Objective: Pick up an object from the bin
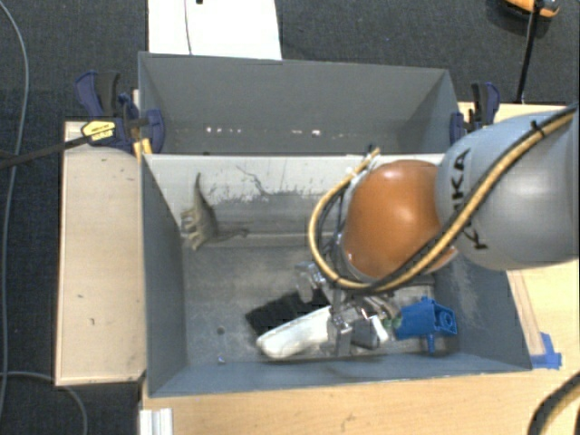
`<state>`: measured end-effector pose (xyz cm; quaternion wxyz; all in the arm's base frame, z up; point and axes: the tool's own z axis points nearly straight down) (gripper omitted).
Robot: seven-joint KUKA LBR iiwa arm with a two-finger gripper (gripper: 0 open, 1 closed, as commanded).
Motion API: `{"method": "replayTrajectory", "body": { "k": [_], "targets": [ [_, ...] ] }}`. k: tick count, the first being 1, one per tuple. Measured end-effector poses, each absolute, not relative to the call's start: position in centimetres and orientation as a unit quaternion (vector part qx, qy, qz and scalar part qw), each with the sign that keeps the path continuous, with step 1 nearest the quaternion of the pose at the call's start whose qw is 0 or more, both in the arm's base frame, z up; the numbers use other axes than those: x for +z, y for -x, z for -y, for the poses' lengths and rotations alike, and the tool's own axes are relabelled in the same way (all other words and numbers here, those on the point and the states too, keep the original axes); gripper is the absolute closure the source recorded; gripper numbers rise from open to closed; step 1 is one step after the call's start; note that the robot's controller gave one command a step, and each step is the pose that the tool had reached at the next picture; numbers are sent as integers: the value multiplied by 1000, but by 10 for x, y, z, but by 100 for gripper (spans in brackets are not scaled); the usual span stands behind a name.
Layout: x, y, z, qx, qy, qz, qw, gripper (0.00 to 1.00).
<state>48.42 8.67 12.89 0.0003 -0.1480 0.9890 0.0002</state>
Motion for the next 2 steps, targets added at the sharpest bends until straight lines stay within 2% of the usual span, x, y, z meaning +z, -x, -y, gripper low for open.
{"method": "replayTrajectory", "body": {
  "k": [1,2],
  "targets": [
    [71,-480,-92,1,142,-990,5,0],
    [71,-482,-87,1,244,-970,4,100]
  ]
}}
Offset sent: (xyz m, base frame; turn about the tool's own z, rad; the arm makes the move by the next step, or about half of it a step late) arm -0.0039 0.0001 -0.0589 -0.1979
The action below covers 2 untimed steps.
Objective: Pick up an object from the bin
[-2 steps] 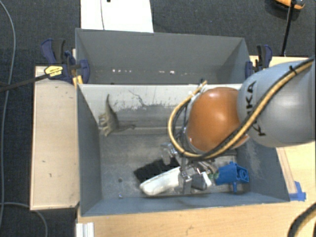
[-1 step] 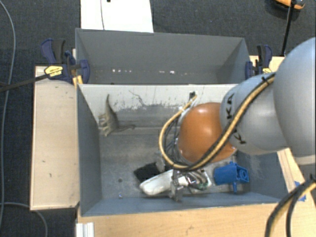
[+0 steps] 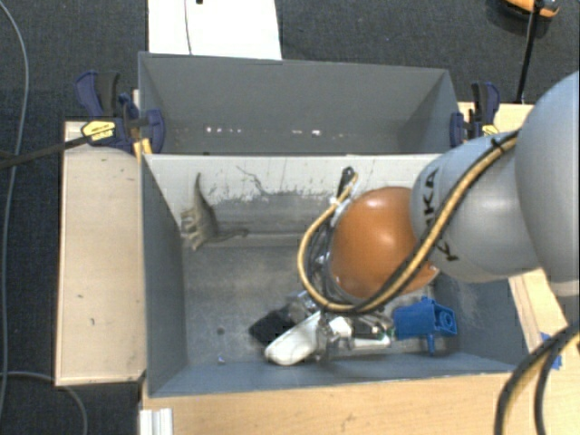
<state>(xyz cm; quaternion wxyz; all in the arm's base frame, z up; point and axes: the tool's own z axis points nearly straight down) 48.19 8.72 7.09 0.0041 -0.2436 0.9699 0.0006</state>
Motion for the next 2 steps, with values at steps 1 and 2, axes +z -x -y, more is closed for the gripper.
{"method": "replayTrajectory", "body": {
  "k": [1,2],
  "targets": [
    [71,-482,-87,1,243,-970,4,100],
    [73,-481,-87,1,243,-970,3,100]
  ]
}}
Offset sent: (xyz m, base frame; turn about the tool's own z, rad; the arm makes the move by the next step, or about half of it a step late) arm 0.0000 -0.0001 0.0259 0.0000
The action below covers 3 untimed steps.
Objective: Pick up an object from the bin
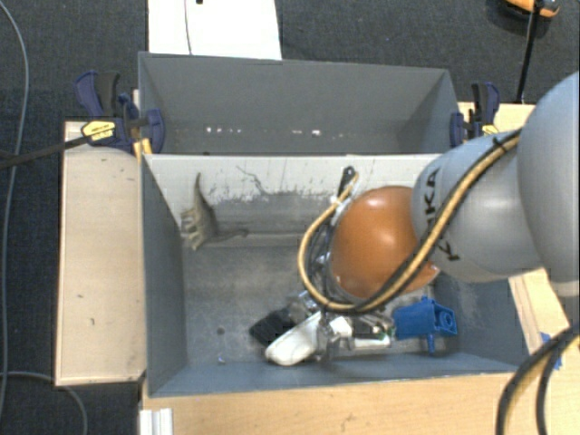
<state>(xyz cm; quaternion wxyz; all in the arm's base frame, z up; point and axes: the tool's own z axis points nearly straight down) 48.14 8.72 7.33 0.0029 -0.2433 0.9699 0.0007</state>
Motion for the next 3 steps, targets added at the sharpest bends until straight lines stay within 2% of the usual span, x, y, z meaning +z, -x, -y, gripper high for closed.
{"method": "replayTrajectory", "body": {
  "k": [3],
  "targets": [
    [112,-480,-87,1,242,-970,-1,100]
  ]
}}
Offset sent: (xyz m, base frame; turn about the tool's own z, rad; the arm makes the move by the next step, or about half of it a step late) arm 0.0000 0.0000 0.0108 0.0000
